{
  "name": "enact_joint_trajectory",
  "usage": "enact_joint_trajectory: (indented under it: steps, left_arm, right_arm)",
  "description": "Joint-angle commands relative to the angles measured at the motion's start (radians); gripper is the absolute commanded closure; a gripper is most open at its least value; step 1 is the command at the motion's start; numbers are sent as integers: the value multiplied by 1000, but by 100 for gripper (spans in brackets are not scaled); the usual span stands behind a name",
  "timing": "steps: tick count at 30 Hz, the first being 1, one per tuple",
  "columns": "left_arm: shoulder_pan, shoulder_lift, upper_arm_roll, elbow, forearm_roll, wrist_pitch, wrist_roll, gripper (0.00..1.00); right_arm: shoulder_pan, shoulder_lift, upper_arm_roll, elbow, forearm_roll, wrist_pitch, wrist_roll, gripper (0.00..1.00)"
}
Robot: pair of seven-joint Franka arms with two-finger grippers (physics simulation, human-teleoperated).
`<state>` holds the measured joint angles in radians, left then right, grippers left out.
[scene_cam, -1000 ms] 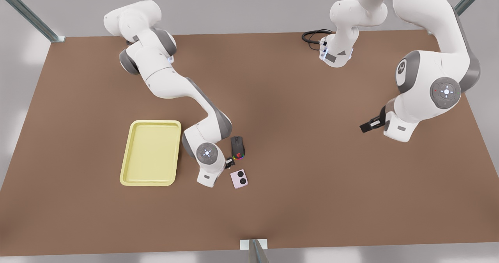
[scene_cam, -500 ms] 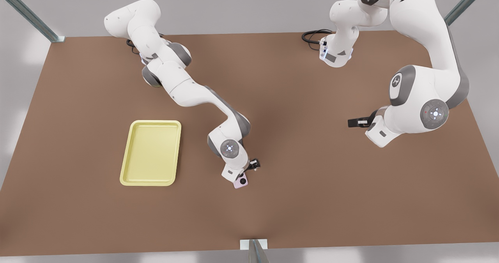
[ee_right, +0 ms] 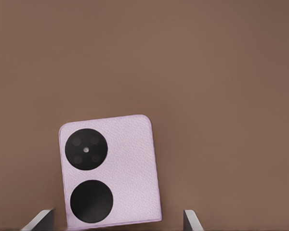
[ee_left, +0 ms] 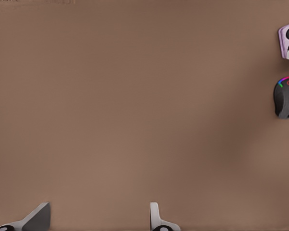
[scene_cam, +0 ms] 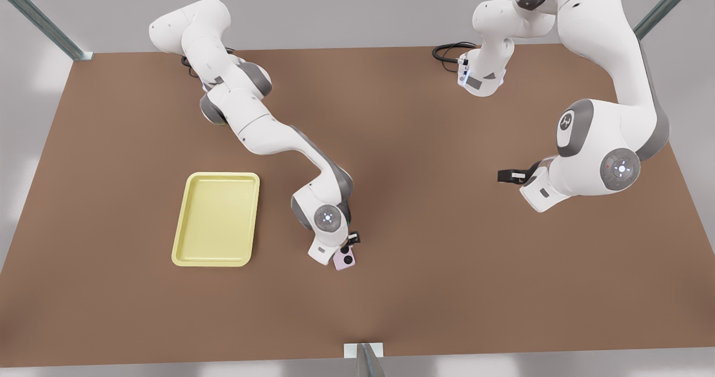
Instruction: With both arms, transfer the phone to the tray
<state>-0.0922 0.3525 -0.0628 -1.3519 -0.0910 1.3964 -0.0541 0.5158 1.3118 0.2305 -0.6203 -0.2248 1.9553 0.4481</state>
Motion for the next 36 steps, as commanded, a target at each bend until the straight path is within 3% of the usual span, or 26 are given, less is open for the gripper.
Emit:
enact_joint_trajectory:
  steps: [1, 13, 25, 29, 35, 36]
  left_arm:
    - [0, -1, 1, 0, 0, 4, 106, 0]
    - [0, -1, 4, 4, 0, 13, 108, 0]
    - [0, 0, 8, 4, 1, 22, 108, 0]
    - [0, 0, 8, 4, 2, 24, 106, 0]
    - [0, 0, 6, 4, 0, 24, 108, 0]
    - [0, 0, 6, 4, 0, 24, 108, 0]
  right_arm:
    - [0, 1, 7, 1, 4, 2, -78, 0]
    - [-8, 21, -5, -3, 2, 208, -206, 0]
    - [-2, 41, -33, -16, -1, 235, -232, 0]
    - [1, 40, -48, -16, -4, 234, -233, 11]
    - [1, 40, -49, -16, -4, 231, -235, 12]
    - [1, 38, -51, -16, -5, 223, -233, 16]
